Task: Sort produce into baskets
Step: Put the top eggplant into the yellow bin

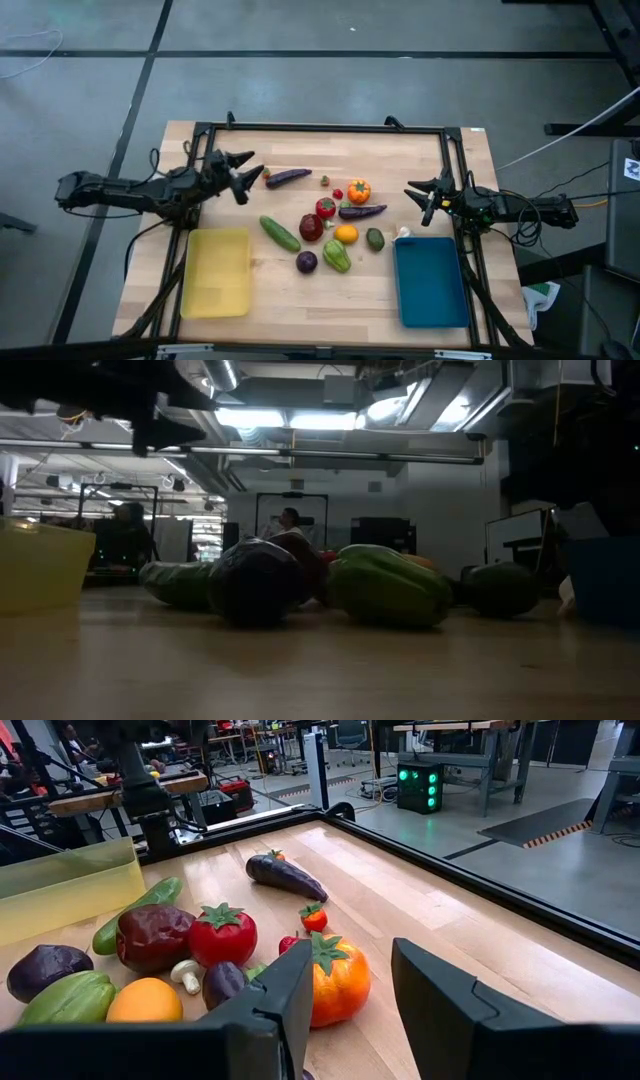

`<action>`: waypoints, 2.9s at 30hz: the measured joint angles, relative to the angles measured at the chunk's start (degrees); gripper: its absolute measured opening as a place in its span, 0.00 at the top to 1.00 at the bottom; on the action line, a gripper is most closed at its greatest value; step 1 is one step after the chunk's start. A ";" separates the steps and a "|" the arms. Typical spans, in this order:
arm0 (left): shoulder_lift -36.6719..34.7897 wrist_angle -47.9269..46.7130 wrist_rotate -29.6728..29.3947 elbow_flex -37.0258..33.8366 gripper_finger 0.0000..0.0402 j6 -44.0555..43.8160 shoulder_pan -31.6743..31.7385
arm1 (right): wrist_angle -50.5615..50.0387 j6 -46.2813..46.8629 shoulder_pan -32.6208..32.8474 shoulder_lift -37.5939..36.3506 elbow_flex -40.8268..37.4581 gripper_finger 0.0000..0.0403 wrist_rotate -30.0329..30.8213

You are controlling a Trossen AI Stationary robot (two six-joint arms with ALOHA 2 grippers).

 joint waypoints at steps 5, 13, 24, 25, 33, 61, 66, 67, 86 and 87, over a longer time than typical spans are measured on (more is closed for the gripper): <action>8.56 -4.55 2.19 7.15 0.21 -0.09 3.61 | 0.00 0.00 0.00 0.00 -0.02 0.66 0.00; 20.00 -8.95 7.74 15.86 0.21 1.18 10.13 | 0.00 -0.01 0.00 0.00 -0.01 0.66 -0.01; 38.51 -16.21 20.37 24.13 0.21 2.29 19.48 | -0.01 -0.02 0.00 0.00 -0.02 0.66 0.00; 40.05 -16.90 21.54 24.56 0.21 2.95 20.07 | 0.00 -0.02 0.00 -0.01 -0.02 0.66 0.00; 50.22 -24.49 27.33 28.54 0.21 7.63 22.80 | 0.00 -0.02 0.00 0.00 0.00 0.66 0.00; 60.62 -32.51 28.30 28.75 0.32 11.95 23.85 | 0.00 -0.02 0.00 -0.02 -0.01 0.66 0.00; 60.60 -32.75 28.33 28.90 0.49 11.91 23.85 | 0.00 -0.02 0.00 0.00 -0.02 0.66 0.00; 60.60 -32.93 28.33 29.22 0.52 11.89 23.85 | 0.00 -0.02 0.00 0.00 -0.02 0.66 0.00; 57.86 -80.70 32.45 53.53 0.60 0.63 16.95 | 0.00 -0.02 0.00 0.00 -0.02 0.66 0.00; 56.97 -81.78 33.18 53.69 0.61 -0.63 15.67 | 0.00 -0.02 0.00 0.00 -0.02 0.66 0.00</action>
